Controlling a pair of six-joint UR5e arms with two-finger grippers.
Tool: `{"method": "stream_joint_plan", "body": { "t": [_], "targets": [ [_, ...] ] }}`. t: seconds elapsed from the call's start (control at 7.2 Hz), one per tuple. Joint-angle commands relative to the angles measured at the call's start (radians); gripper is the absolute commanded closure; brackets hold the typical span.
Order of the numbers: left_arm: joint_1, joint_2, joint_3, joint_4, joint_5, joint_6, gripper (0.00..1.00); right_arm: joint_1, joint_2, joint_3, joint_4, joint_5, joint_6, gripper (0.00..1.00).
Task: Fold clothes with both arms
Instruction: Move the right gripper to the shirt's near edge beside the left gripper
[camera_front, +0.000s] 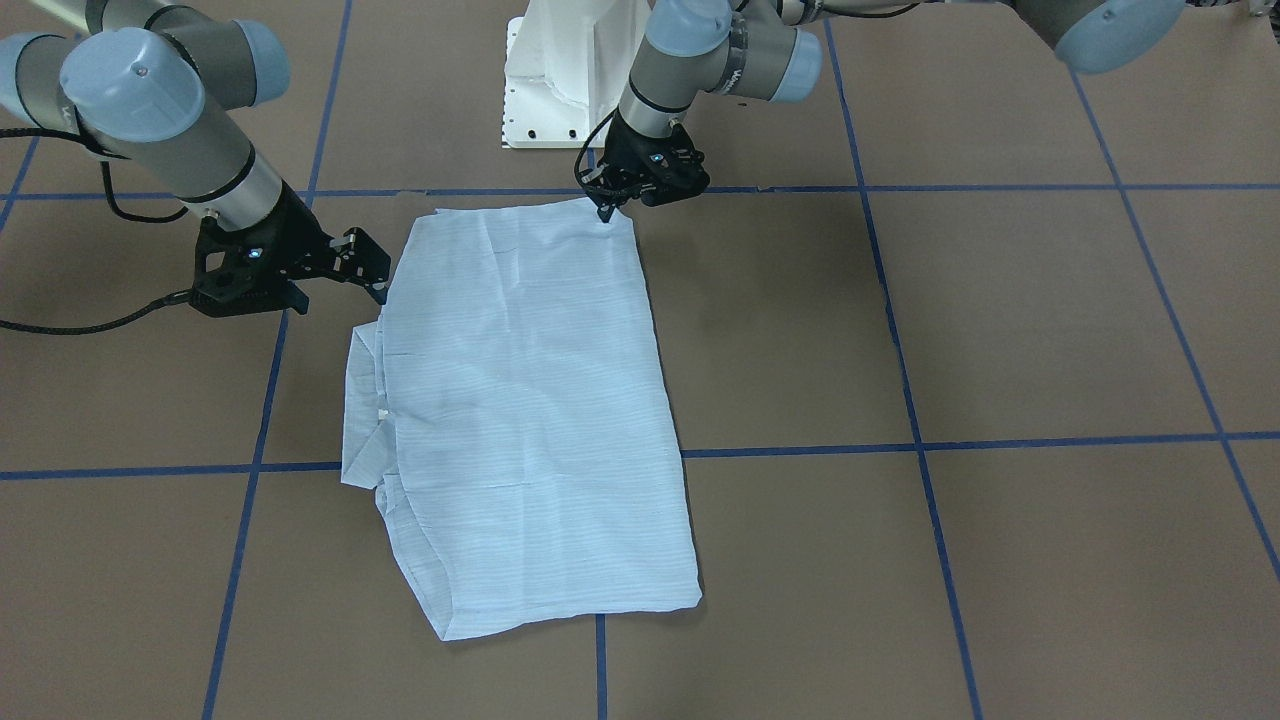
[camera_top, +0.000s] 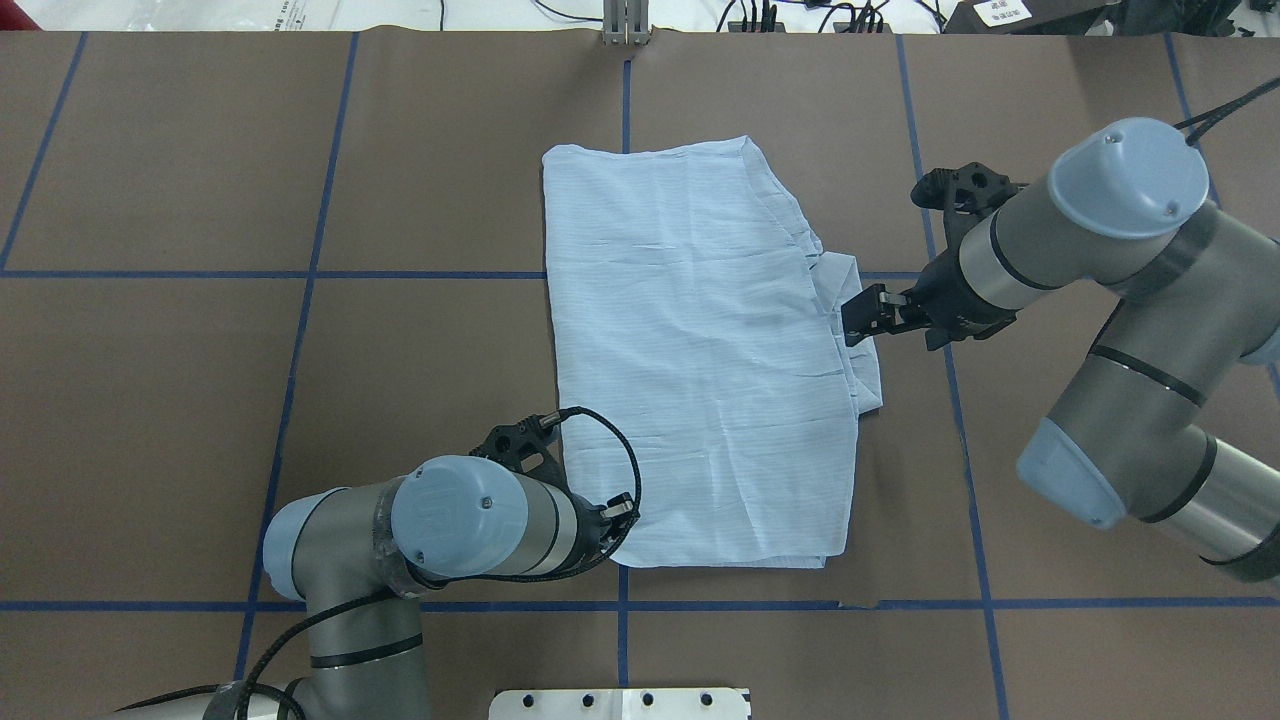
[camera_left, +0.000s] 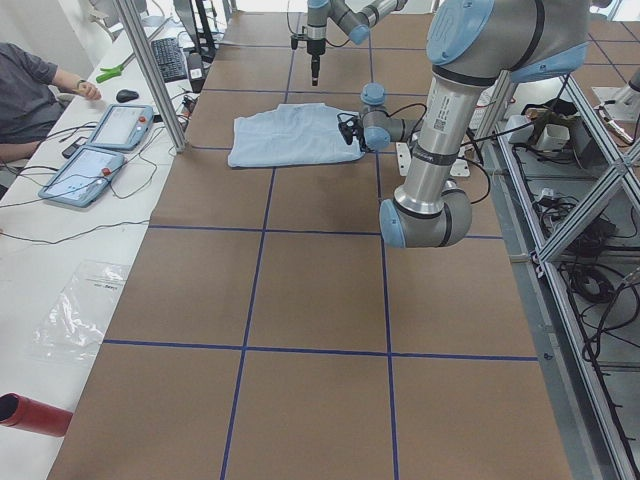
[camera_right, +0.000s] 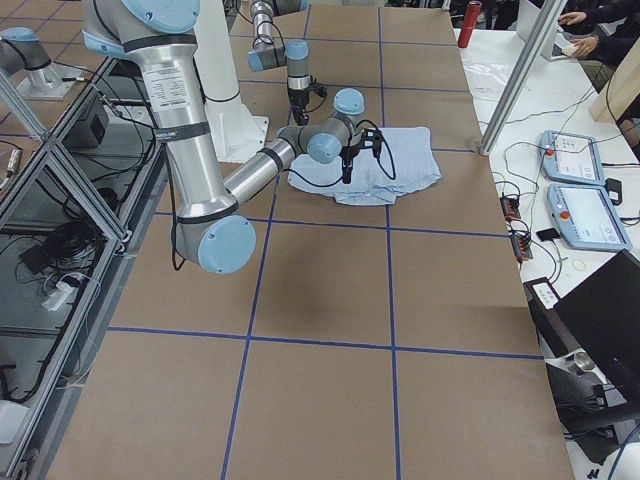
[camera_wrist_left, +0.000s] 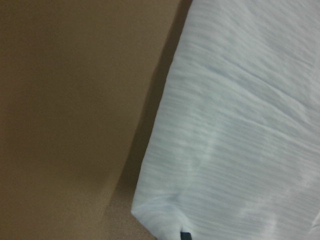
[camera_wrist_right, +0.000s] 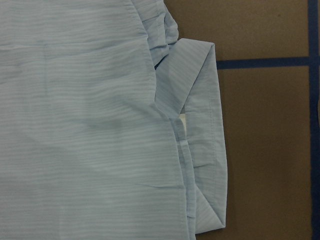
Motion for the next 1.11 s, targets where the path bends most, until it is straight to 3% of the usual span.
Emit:
{"method": "stream_joint_plan", "body": {
  "t": [0.0, 0.42, 0.56, 0.97],
  "targets": [
    [-0.013, 0.0, -0.001, 0.004, -0.002, -0.001, 1.0, -0.137, 0.027, 0.041, -0.001, -0.129, 0.27, 0.0],
    [-0.015, 0.003, 0.002, 0.003, -0.001, 0.003, 1.0, -0.31, 0.05, 0.041, -0.036, -0.3, 0.573, 0.0],
    [-0.015, 0.003, 0.002, 0.004, -0.001, 0.003, 1.0, -0.353, 0.055, 0.041, -0.109, -0.331, 0.673, 0.0],
    [-0.013, 0.002, 0.003, 0.001, -0.001, 0.001, 1.0, -0.383, 0.047, 0.053, -0.18, -0.334, 0.753, 0.0]
  ]
}}
